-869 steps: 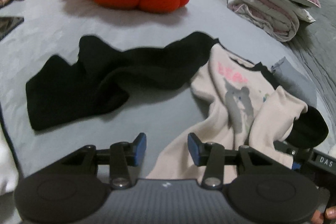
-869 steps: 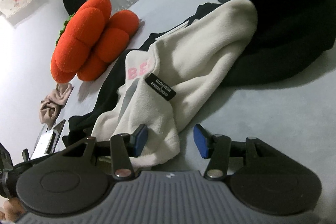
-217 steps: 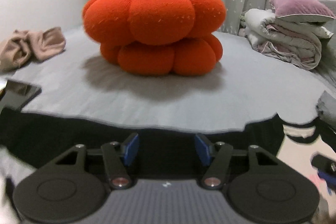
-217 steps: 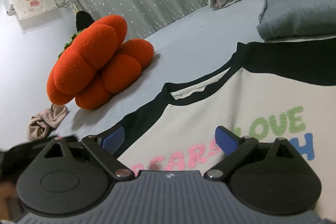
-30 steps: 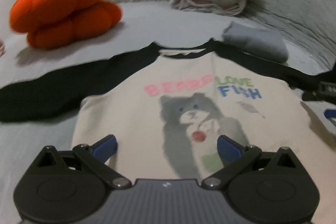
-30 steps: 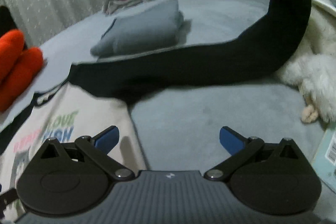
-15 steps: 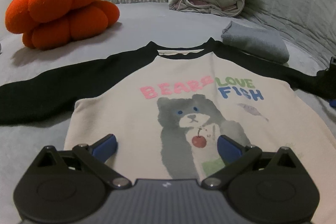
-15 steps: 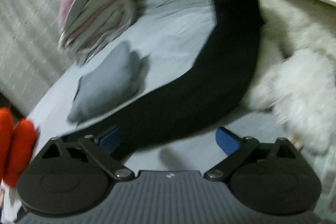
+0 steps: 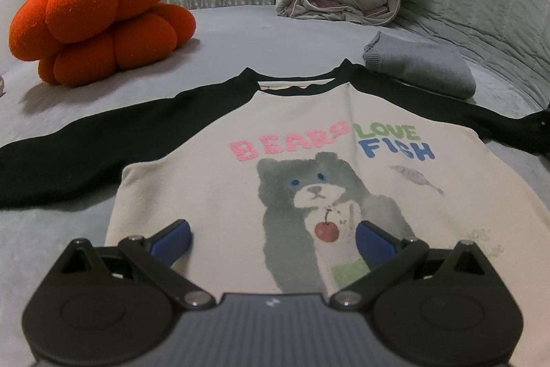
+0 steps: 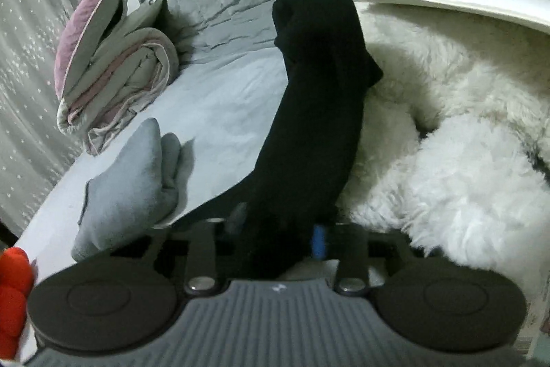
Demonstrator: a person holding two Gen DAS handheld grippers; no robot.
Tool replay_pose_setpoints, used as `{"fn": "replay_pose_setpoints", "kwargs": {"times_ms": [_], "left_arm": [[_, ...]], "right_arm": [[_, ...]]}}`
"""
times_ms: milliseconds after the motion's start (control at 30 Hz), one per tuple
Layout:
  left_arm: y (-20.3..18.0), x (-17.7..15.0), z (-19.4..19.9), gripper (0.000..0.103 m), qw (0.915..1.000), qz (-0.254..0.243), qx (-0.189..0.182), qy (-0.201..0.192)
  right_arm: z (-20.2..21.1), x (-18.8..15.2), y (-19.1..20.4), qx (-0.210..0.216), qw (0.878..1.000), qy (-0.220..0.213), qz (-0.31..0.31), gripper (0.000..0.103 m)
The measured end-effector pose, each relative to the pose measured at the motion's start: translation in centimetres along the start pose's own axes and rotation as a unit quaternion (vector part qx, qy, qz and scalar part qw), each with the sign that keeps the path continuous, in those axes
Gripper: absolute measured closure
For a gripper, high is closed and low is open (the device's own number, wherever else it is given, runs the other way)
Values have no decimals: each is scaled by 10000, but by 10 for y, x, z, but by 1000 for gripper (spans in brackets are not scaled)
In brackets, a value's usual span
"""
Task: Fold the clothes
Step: 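Reach the right gripper to the black sleeve cuff and grasp it, then carry the held black sleeve across the shirt front with the right gripper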
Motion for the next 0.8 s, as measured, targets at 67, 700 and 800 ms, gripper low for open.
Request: {"fn": "replay_pose_setpoints", "kwargs": {"times_ms": [67, 700, 800], "left_arm": [[0, 0, 0, 0, 10000, -1, 0, 1], [1, 1, 3, 1, 10000, 14, 18, 40], [3, 2, 4, 0, 10000, 32, 9, 78]], "right_arm": [[-1, 3, 1, 26, 10000, -68, -8, 87], [33, -10, 89, 1441, 9800, -495, 1279, 90], [38, -19, 104, 1814, 9720, -397, 1442, 90]]}}
Point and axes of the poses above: each gripper's, at about its wrist camera, not at the fingertips, and z roughly against the way its jaws point, y to its left, x to its top, the point moved 2 cm from there along -z, roughly the way its jaws point, and after that the axes turned 14 degrees about x, right-handed, at the moved point
